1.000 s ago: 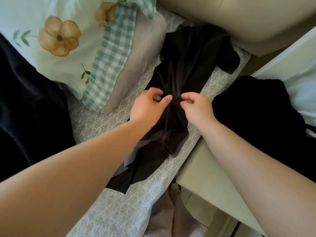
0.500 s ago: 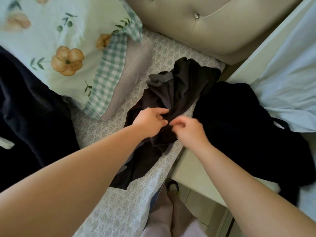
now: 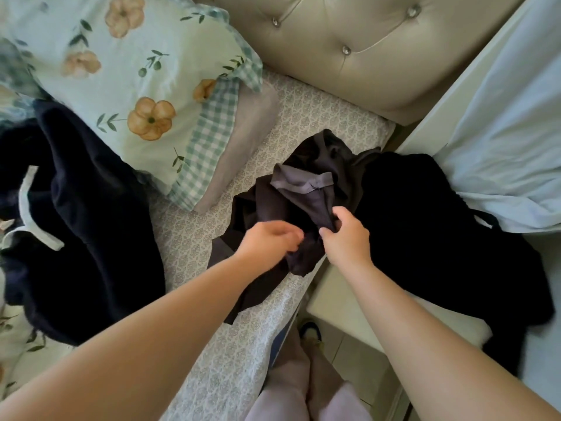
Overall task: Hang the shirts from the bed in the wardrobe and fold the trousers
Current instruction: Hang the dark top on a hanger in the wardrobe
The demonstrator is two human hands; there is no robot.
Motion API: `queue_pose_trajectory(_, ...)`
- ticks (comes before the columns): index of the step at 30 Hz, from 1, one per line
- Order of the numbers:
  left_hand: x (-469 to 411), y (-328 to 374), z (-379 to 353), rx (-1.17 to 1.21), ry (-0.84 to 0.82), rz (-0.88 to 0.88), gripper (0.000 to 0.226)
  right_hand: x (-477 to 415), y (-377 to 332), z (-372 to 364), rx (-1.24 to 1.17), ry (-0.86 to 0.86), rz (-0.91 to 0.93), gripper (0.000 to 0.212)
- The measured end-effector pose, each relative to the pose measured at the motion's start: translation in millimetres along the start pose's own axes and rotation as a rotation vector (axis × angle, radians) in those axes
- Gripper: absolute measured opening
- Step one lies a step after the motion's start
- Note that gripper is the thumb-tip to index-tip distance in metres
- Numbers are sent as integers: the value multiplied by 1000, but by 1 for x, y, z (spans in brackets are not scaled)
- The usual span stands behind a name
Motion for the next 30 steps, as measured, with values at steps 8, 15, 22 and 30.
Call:
queue_pose_trajectory(8, -3, 10, -5, 304, 192, 395, 68, 57, -21, -6, -83, -59, 443, 23)
queue_pose_trajectory(15, 17, 6, -4, -272, 59, 164, 52, 41, 15, 14, -290, -18, -9, 24)
queue_pose_trajectory(22, 48, -9, -24, -442, -302, 64, 45, 32, 47, -1, -392, -196, -647, 64)
queue_pose_trajectory(30, 36, -9, 1, -507, -48, 80, 71, 26, 24, 23, -160, 118, -166, 20)
Point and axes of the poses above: each hand's wrist, its own x-axis away from the middle knuckle, its own z-axis out of the back of the hand, y = z × x, the point moved 7 cm from there along -x, towards the middle knuckle, and after that the axes turned 11 degrees about y, right-handed, at the moved point
